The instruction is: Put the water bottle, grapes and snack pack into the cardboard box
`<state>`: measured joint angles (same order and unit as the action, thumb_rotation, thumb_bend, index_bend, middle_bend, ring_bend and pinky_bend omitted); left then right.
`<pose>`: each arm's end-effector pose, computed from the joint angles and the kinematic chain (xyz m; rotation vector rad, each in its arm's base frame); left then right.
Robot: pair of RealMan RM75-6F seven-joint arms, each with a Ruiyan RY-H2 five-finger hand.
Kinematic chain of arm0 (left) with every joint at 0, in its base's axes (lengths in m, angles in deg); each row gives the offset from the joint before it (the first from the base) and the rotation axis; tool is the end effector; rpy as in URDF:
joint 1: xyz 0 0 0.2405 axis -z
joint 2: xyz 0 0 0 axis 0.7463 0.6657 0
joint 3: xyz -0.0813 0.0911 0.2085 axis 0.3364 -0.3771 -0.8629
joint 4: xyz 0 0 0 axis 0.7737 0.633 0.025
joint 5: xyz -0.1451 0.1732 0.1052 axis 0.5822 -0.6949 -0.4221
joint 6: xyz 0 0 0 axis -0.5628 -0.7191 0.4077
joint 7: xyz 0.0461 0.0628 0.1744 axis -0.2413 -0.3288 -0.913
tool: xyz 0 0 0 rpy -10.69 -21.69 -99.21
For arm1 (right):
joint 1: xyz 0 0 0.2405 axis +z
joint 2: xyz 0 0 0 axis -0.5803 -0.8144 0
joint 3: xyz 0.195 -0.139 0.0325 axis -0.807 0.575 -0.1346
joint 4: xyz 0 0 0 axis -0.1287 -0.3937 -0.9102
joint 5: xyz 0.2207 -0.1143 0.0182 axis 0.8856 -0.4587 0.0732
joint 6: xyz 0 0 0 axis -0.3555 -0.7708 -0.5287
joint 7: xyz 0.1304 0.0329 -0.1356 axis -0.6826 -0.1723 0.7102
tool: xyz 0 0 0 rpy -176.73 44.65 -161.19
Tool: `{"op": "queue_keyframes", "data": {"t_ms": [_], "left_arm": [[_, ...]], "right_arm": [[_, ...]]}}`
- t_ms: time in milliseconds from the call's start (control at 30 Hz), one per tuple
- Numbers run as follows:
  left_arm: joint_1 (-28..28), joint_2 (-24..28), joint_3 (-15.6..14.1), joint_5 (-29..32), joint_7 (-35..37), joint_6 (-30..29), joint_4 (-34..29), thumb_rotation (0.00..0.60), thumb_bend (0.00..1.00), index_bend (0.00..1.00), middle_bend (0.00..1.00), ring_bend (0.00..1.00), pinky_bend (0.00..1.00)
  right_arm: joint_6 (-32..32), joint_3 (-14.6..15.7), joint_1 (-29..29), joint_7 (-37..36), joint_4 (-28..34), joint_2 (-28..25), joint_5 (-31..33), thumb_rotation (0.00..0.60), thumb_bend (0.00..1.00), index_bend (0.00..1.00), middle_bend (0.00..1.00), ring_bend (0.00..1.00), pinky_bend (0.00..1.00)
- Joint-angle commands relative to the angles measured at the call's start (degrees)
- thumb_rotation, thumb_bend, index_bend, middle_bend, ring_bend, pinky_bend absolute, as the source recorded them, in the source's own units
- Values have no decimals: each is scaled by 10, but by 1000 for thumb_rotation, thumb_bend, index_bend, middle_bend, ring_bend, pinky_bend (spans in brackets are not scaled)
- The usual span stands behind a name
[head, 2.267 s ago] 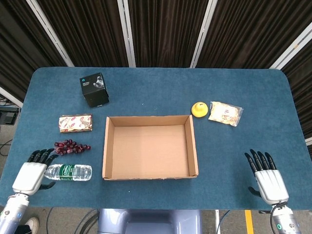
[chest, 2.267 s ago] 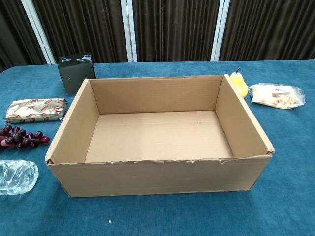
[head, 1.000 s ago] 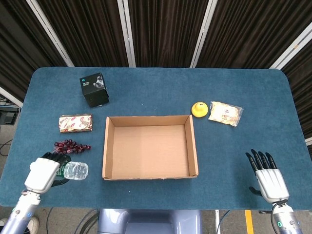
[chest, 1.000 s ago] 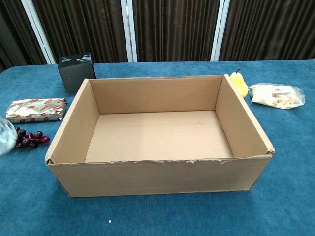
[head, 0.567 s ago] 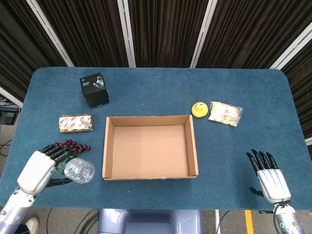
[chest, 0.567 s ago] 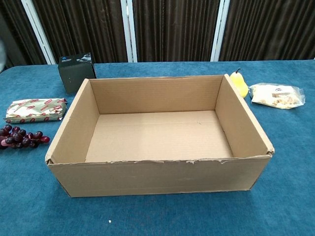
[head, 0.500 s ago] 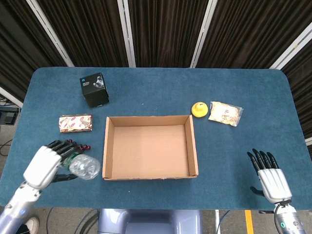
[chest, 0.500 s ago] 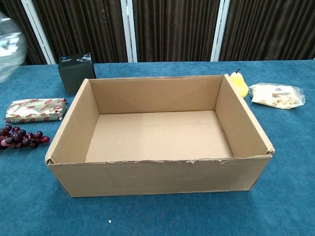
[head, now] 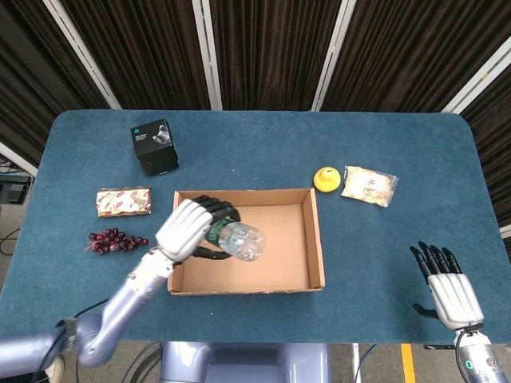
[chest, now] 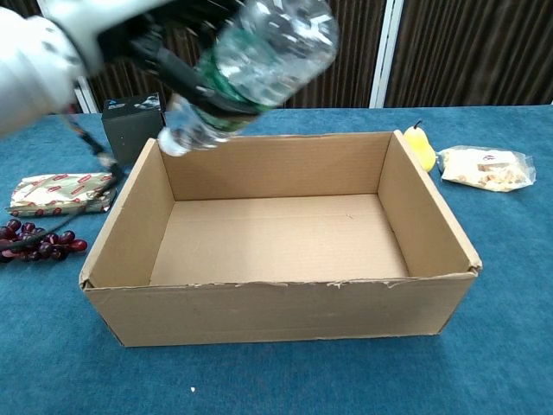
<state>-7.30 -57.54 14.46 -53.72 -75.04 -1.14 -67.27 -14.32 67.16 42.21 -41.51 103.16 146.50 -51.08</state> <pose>0.0159 0.3305 -0.0209 -1.8694 -0.8946 -1.5494 -0.3175 -0.2212 0.0754 1.5711 -0.9260 0.6811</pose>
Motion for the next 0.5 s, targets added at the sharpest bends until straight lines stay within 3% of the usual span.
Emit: {"op": "queue_keyframes", "data": {"t_ms": [33,133,233,300,400,500], "left_arm": [[38,-60,2,38,-37,30,61,600,451,897,744,602,639],[45,-63,-22,54,-69,58,80,600,271,764,669,552,611],[46,-48,-46,85,-90,95,73,600,65,348,317,294,468],[46,-30,-57,106,-94,119,58,600,4,69,58,58,261],[50,13,-68,137,-98,156,17,596,0,0,0,0,115],[44,48,-71,140,-84,161,-20,576,0,0,0,0,72]], "right_arm": [[2,-4,1,-7,-3,-3,6,600,0,0,0,0,0],[-2,-5,-1,-12,-3,-6,8,600,0,0,0,0,0],[-2,-6,-2,-14,-5,-6,11,600,0,0,0,0,0],[0,-5,-1,-12,-5,-5,13,600,0,0,0,0,0],[0,-5,-1,-7,-3,-4,12,600,0,0,0,0,0],[0,-5,-1,-3,-2,-3,12,600,0,0,0,0,0]]}}
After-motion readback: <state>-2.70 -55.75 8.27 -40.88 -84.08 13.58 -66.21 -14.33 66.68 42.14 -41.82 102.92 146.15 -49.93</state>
